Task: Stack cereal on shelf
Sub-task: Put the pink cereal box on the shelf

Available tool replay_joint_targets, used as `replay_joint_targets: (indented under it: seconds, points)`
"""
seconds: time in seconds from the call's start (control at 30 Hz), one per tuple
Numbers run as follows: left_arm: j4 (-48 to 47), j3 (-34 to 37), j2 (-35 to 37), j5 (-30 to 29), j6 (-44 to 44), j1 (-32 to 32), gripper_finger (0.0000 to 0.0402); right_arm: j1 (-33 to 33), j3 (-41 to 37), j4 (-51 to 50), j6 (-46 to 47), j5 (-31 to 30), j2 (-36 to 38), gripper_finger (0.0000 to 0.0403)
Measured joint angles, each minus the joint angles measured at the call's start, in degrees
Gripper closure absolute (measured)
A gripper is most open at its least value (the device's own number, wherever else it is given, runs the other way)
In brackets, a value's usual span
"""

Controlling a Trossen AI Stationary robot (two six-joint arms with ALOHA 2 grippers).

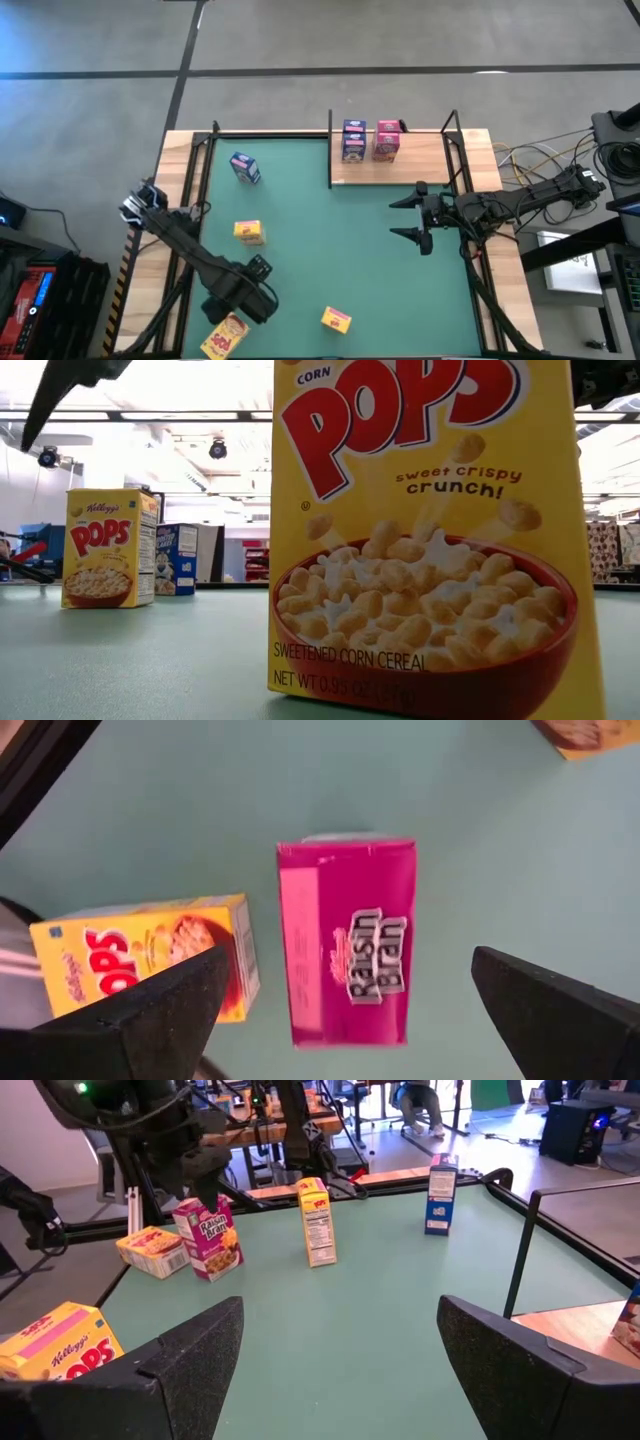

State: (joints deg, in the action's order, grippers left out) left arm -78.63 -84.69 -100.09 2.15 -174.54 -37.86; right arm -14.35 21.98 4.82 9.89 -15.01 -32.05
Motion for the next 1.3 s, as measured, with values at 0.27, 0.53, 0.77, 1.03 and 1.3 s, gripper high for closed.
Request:
replay_joint_targets:
  seconds: [0.27, 0.53, 0.77, 1.03, 1.3]
  points:
    - [0.0, 1.7, -2.7, -4.1, 2.3, -0.4, 0.0032, 0.0, 0.0, 0.0, 0.0, 0.0, 0.0, 0.0080]
    - [0.1, 1.9, -2.8, -6.0, 3.4, -0.6, 0.0100, 0.0, 0.0, 0.0, 0.0, 0.0, 0.0, 0.0080]
    - [2.4, 1.9, -2.9, -9.4, 7.4, -0.6, 0.0157, 0.0, 0.0, 0.0, 0.0, 0.0, 0.0, 0.0080]
    - [3.9, 0.2, -3.0, -14.5, 10.9, 0.0, 0.0212, 0.0, 0.0, 0.0, 0.0, 0.0, 0.0, 0.0080]
    - [7.3, 0.0, -2.9, -16.8, 18.0, 3.9, 0.0255, 0.0, 0.0, 0.0, 0.0, 0.0, 0.0, 0.0080]
